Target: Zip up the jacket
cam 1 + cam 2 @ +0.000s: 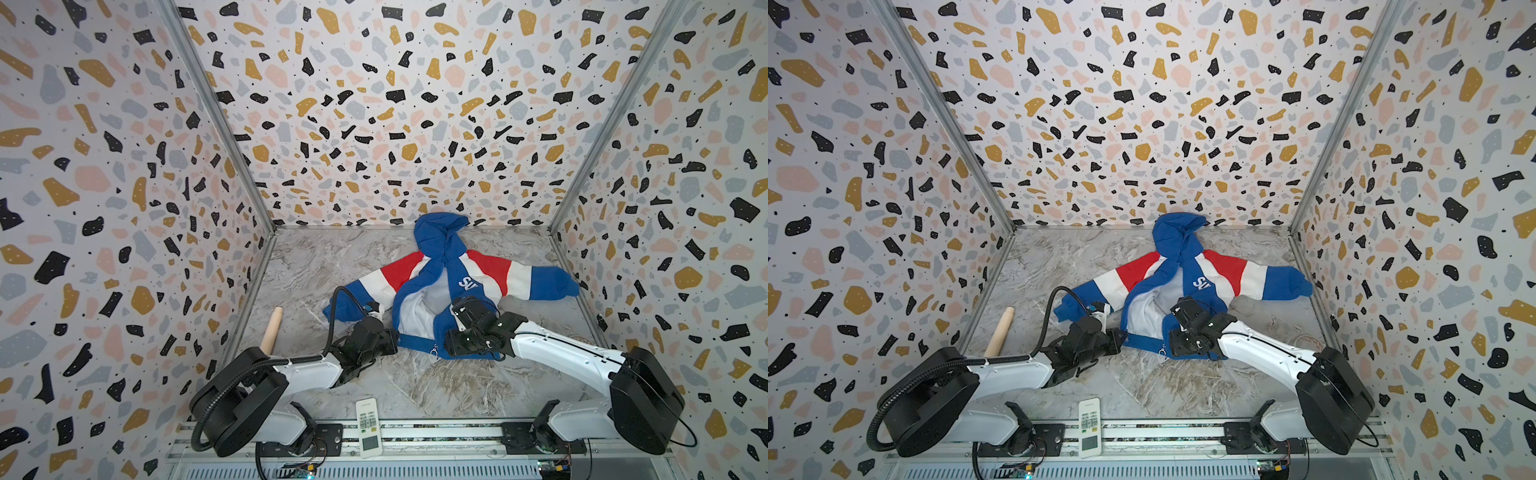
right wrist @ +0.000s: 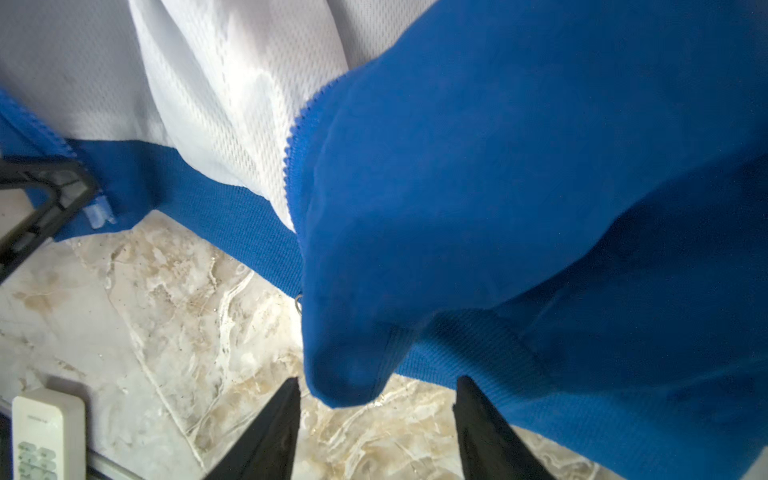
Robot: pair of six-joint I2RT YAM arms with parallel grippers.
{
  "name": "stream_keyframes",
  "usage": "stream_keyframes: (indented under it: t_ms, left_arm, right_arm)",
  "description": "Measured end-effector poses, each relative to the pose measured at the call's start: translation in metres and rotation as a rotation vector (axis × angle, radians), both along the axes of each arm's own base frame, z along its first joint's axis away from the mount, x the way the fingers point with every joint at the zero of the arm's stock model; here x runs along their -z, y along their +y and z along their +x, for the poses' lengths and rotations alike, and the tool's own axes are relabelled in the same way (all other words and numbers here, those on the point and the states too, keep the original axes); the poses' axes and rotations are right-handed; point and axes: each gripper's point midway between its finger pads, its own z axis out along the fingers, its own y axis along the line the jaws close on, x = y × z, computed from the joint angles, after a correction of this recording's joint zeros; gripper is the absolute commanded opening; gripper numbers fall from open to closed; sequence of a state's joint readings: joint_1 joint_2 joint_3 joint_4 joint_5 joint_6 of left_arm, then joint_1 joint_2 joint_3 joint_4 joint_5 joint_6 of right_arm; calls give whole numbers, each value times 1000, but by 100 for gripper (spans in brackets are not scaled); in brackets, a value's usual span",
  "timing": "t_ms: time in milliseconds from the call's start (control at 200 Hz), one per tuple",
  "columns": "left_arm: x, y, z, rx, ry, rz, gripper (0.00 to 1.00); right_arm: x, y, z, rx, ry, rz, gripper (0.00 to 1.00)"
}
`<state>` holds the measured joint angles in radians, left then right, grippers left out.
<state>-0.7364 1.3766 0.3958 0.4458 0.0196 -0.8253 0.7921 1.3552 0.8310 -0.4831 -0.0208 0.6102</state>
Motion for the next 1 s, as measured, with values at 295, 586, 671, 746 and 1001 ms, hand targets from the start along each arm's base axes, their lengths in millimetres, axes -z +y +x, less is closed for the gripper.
stream_keyframes:
  t_ms: [295,586,671,746,1001]
  left_arm:
    - [0,-3,0,5,-1,-2,0]
    - [2,-10,3,16,-3,-16,0]
    - [2,-11,3,20,-2,-20,0]
    - [1,-12,2,25,-1,-23,0]
    - [1,-13,1,30,0,-26,0]
  right_arm:
    - [-41,41,8,28,-71,33,82]
    - [10,37,9,95,-12,-186,75]
    - [16,34,11,103,-7,-209,71]
    - [20,32,12,108,-3,-221,64]
    - [23,33,17,116,-10,-215,33]
